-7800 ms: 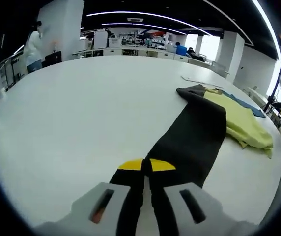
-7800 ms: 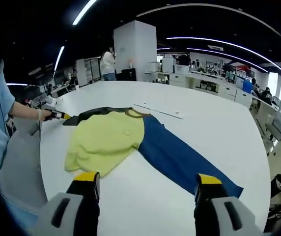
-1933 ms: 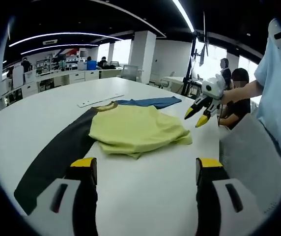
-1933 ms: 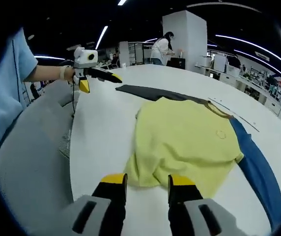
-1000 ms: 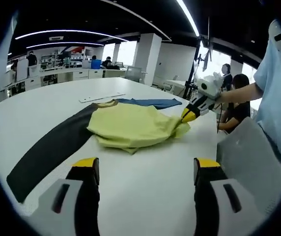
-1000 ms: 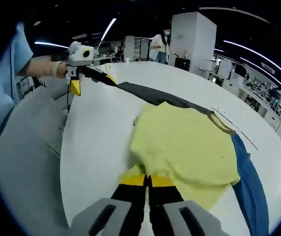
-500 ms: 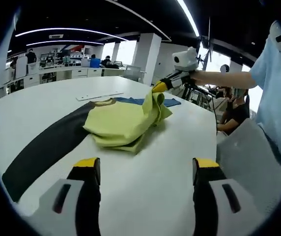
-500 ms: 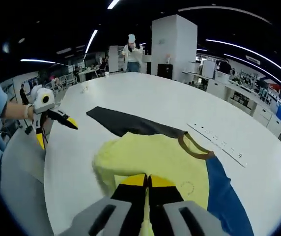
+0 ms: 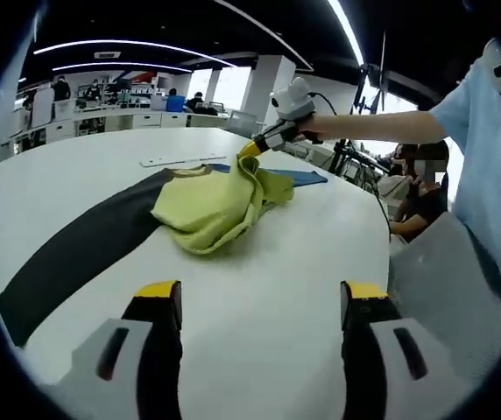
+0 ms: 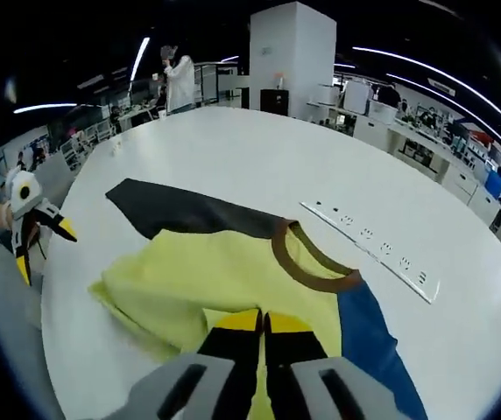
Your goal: Fold the garment on the visible template until the final outline fits inside the template.
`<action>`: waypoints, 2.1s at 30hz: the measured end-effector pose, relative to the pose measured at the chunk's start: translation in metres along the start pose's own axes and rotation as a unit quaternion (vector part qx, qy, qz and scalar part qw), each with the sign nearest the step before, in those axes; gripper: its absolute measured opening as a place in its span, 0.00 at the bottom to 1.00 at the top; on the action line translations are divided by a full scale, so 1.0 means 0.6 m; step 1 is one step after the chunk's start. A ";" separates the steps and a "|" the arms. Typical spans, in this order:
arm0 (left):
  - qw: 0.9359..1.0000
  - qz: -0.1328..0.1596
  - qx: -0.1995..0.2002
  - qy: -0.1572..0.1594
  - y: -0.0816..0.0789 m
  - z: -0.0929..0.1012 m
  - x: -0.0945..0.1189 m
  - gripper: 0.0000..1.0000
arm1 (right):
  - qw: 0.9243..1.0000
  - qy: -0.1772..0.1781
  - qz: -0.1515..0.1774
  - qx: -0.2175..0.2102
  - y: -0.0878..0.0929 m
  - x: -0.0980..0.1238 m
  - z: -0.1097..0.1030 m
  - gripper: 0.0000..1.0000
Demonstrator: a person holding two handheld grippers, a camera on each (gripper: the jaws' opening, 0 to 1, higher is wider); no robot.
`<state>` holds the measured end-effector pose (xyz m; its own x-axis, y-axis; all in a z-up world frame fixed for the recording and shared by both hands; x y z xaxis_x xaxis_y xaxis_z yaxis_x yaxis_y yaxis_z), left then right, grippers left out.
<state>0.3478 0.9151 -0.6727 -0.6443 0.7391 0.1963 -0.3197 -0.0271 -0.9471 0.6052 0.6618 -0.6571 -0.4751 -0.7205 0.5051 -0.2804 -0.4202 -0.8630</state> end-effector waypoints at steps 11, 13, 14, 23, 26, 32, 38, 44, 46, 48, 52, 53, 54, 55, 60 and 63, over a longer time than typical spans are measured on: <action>1.000 -0.001 0.014 -0.002 0.009 -0.002 -0.012 0.69 | 0.999 0.009 -0.026 -0.020 0.025 -0.034 0.030 0.00; 1.000 0.000 0.016 -0.002 0.010 -0.002 -0.014 0.69 | 0.999 0.011 -0.033 -0.022 0.031 -0.040 0.034 0.00; 1.000 0.001 0.017 -0.002 0.010 -0.002 -0.015 0.69 | 0.999 0.011 -0.036 -0.022 0.033 -0.042 0.035 0.00; 1.000 0.011 0.020 -0.008 0.006 0.000 -0.015 0.69 | 0.998 0.014 -0.061 -0.018 0.055 -0.062 0.038 0.00; 1.000 0.011 0.021 -0.011 0.006 -0.002 -0.011 0.69 | 0.997 0.016 -0.068 -0.014 0.062 -0.068 0.039 0.00; 0.999 0.016 0.023 -0.018 0.005 -0.004 -0.004 0.68 | 0.997 0.019 -0.064 -0.031 0.062 -0.069 0.040 0.00; 0.999 0.019 0.025 -0.016 0.008 0.003 -0.009 0.68 | 0.996 0.029 -0.043 -0.078 0.068 -0.066 0.042 0.00; 0.999 0.027 0.023 -0.014 0.000 0.006 -0.016 0.67 | 0.997 0.043 -0.032 -0.046 0.067 -0.062 0.041 0.07; 0.999 0.027 0.021 -0.013 -0.002 0.006 -0.018 0.67 | 0.998 0.039 -0.032 -0.046 0.065 -0.056 0.038 0.08; 0.999 0.029 0.021 -0.011 -0.004 0.008 -0.021 0.67 | 0.998 0.041 -0.023 -0.041 0.059 -0.048 0.038 0.12; 0.999 0.033 0.019 -0.008 -0.007 0.011 -0.028 0.67 | 0.998 0.047 -0.001 -0.033 0.049 -0.033 0.040 0.22; 0.999 0.033 0.020 -0.007 -0.007 0.012 -0.030 0.67 | 0.998 0.048 0.008 -0.030 0.046 -0.028 0.039 0.26; 0.999 0.033 0.019 -0.006 -0.007 0.013 -0.031 0.67 | 0.998 0.050 0.012 -0.032 0.045 -0.024 0.038 0.29; 0.999 0.034 0.018 -0.005 -0.008 0.013 -0.033 0.67 | 0.998 0.050 0.029 -0.039 0.040 -0.019 0.035 0.35; 1.000 0.028 0.011 -0.001 -0.006 0.016 -0.039 0.66 | 0.996 0.047 0.052 -0.047 0.038 0.005 0.020 0.47; 1.000 0.024 0.009 0.003 -0.004 0.019 -0.042 0.65 | 0.996 0.044 0.067 -0.049 0.039 0.025 0.005 0.48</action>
<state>0.3568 0.8892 -0.6726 -0.6547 0.7413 0.1480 -0.3003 -0.0754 -0.9509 0.5941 0.6394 -0.6698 -0.5844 -0.7132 0.3869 -0.2875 -0.2639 -0.9207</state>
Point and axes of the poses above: the point that each gripper's makers call its tool centre point, and the gripper's own axes: x roughly backward along the fingers, z roughly to its right, y roughly out of its underside, the point moved 7 cm from there along x, roughly backward along the fingers, and after that the axes turned 15 degrees about z, right-handed, at the moved point
